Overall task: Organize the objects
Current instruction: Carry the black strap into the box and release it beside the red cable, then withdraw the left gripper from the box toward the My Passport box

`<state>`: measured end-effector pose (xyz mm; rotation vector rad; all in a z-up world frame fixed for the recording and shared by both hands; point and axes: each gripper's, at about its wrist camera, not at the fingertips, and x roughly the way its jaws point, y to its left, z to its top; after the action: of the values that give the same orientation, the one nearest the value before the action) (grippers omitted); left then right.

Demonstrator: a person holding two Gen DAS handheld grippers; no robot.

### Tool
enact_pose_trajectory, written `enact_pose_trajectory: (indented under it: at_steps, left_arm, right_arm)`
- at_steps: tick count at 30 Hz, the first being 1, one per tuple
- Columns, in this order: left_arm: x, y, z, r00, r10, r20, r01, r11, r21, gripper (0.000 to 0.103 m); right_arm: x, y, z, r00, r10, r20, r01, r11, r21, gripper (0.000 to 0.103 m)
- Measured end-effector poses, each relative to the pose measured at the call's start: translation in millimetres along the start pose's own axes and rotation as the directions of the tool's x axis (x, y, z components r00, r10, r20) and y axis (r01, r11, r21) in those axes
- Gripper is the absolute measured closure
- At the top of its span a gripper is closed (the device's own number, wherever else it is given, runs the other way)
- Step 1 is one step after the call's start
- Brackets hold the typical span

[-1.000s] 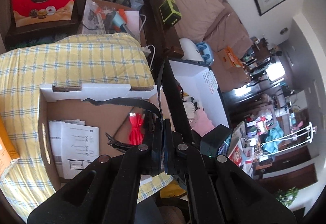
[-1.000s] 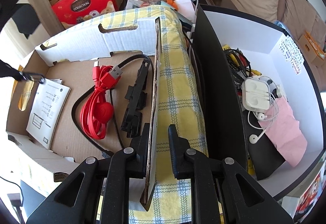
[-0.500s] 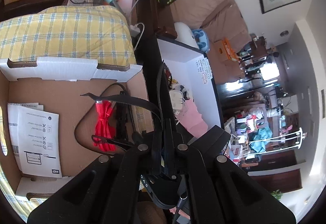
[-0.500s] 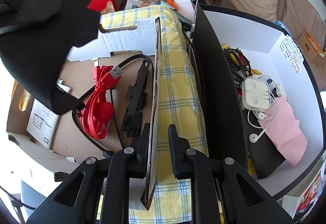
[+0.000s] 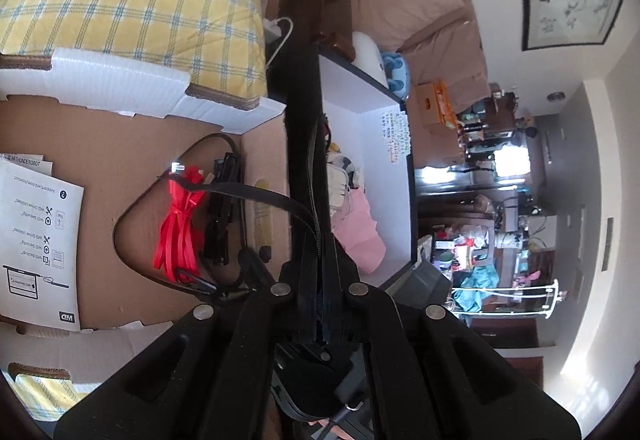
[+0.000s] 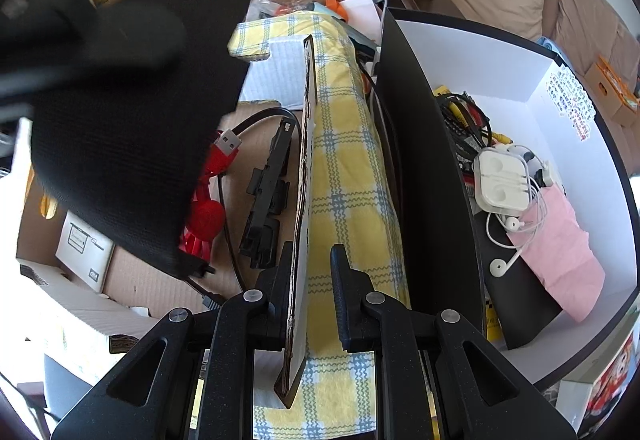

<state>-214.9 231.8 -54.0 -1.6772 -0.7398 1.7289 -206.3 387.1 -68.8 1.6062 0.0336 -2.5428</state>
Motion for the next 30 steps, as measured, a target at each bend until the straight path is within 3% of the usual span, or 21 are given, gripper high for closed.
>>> enact_pose_trajectory:
  at_steps: [4,8,11,15,17,21,30]
  left_arm:
    - [17,14,6,0.998,0.034,-0.048,-0.034,0.999,-0.001,0.102]
    - [25,21,12,0.993,0.112,-0.034,-0.111,0.993,0.029,0.101]
    - [27,27,12,0.987,0.150,-0.061,-0.149,0.988,0.028,0.089]
    - [13,22,6,0.979,0.203,-0.015,-0.200,0.974,0.106,0.081]
    - [0,20,2,0.974,0.225,0.013,-0.224,0.965,0.134,0.069]
    - [-27,18,-6,0.957,0.279,0.082,-0.289,0.938,0.188,0.059]
    - [-79,33,-15,0.935,0.318,0.157,-0.345,0.918,0.196,0.041]
  right_arm:
    - [0,0,0,1.000,0.000,-0.001,0.000,1.000,-0.001,0.088]
    - [0,0,0,1.000,0.000,-0.001,0.000,1.000,0.001,0.088]
    - [0,0,-1,1.000,0.001,-0.001,-0.001,1.000,0.001,0.088]
    - [1,-1,-1,1.000,0.002,-0.001,-0.002,1.000,0.002,0.088]
    - [1,-1,-1,1.000,0.002,-0.001,-0.002,1.000,0.002,0.088]
    - [1,-1,-2,1.000,0.002,-0.001,-0.002,1.000,0.004,0.087]
    - [2,0,-2,1.000,-0.001,-0.003,0.001,1.000,0.004,0.087]
